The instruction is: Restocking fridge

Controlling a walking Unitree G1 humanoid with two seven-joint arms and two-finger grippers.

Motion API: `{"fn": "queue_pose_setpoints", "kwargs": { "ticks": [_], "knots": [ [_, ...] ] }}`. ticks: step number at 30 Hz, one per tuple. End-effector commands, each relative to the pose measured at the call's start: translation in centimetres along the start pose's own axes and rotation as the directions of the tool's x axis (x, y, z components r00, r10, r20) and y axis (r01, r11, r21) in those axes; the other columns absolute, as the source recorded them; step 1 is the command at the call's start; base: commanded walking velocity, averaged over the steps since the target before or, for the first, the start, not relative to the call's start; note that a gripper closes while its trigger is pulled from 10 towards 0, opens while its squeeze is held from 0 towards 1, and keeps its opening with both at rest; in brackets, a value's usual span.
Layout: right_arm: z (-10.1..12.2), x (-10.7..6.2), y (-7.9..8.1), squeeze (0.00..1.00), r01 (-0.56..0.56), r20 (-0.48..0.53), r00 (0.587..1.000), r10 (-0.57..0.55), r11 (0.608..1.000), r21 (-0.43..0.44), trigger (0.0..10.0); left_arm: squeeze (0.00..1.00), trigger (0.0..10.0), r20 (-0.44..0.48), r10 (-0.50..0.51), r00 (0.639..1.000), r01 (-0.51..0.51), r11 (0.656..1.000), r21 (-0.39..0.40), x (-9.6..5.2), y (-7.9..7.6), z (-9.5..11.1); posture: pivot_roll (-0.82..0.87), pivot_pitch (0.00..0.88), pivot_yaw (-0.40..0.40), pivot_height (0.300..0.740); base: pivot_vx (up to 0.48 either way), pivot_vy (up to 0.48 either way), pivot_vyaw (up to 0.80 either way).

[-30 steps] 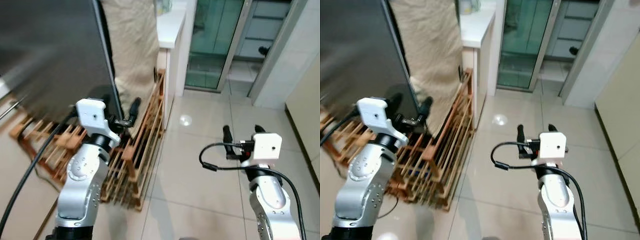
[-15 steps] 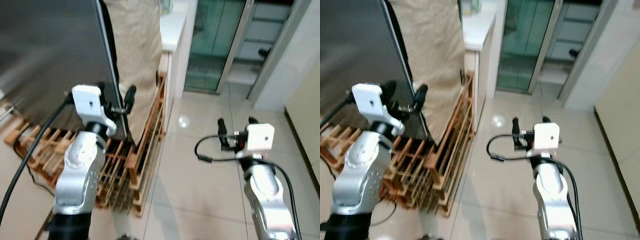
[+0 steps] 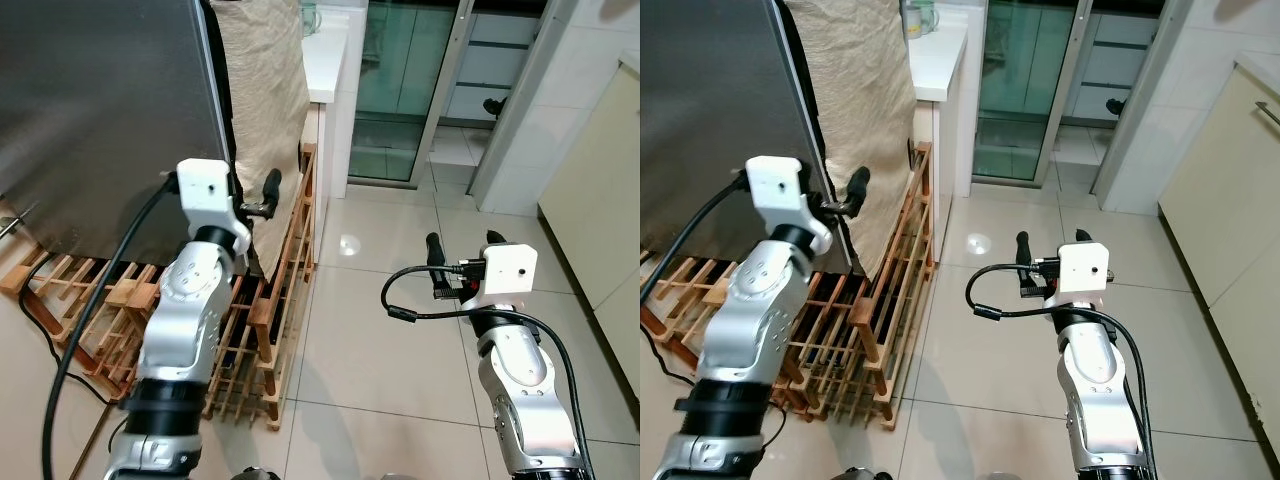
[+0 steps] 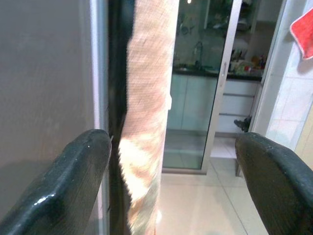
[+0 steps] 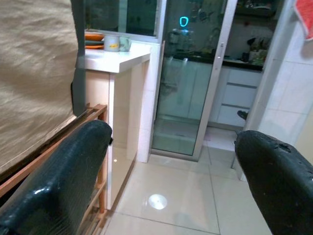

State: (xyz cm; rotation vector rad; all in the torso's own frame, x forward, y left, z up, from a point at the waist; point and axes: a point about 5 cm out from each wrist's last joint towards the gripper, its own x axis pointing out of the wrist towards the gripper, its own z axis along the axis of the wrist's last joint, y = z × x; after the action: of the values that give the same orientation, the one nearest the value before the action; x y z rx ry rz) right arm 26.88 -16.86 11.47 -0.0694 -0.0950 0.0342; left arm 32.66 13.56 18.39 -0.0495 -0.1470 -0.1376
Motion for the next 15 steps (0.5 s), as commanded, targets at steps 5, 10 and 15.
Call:
{"fn": "queue_pose_setpoints", "kwargs": {
  "ticks": [5,10,15],
  "knots": [
    [0.2,0.3,0.0,0.00,0.005,0.015,1.000,-0.005,1.000,-0.009,10.0,0.00,10.0,-0.001,0.002,1.000,-0.002,1.000,-0.002,0.4,-0.1,-0.1,-0.15,0.000,0.032,0.740,0.000,0.000,0.00],
    [0.2,0.4,0.1,0.00,0.002,0.014,1.000,-0.002,1.000,-0.009,10.0,0.00,10.0,-0.024,0.024,0.999,-0.024,0.999,0.026,1.0,-0.3,-0.7,-0.15,0.000,0.035,0.740,0.000,0.000,0.00],
    [0.5,0.0,0.0,0.00,0.005,0.036,0.999,-0.005,1.000,-0.013,10.0,0.00,10.0,-0.040,0.020,0.999,-0.017,0.998,0.064,0.1,0.9,-1.2,-0.16,0.000,0.051,0.740,0.000,0.000,0.00]
  ]
}}
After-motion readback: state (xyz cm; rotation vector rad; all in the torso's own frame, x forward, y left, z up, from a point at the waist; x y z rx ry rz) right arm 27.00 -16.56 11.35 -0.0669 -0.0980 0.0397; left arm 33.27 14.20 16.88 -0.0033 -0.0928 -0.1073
